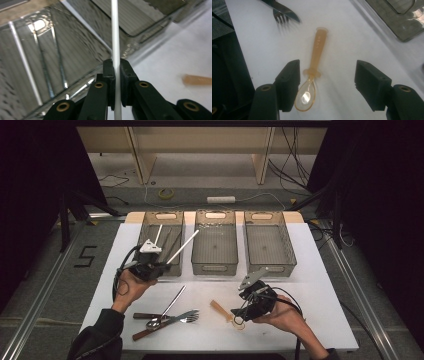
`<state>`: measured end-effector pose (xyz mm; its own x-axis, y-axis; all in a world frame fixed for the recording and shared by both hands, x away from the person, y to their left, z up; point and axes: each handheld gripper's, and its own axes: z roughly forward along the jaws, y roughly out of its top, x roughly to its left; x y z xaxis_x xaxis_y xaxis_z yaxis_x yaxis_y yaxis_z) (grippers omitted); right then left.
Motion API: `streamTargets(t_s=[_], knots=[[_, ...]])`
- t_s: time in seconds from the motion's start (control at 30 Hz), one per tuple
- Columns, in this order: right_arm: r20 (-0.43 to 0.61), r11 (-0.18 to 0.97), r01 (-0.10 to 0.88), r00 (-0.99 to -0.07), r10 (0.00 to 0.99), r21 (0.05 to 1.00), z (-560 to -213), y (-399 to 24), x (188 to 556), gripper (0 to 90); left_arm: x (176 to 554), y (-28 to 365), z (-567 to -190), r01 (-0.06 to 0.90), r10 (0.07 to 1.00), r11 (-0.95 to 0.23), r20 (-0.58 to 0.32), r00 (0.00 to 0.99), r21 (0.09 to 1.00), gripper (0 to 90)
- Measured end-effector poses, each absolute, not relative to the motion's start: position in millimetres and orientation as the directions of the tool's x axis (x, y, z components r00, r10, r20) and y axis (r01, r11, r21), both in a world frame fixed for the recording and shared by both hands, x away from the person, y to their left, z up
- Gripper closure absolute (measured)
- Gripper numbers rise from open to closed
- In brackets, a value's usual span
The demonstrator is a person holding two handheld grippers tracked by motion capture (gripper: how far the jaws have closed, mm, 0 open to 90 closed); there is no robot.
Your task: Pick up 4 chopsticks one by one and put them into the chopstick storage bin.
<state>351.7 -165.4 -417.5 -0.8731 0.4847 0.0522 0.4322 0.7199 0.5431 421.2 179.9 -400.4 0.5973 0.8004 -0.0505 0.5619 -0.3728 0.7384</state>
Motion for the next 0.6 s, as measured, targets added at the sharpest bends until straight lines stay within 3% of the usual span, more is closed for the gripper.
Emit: streamTargets(t_s=[0.6], knots=[[0.065,0.694,0.423,-0.875,0.479,0.582,-424.0,-165.3,342.3,35.8,487.0,206.9,-408.5,0.653,0.908,-0.239,-0.073,0.413,0.719,84.4]])
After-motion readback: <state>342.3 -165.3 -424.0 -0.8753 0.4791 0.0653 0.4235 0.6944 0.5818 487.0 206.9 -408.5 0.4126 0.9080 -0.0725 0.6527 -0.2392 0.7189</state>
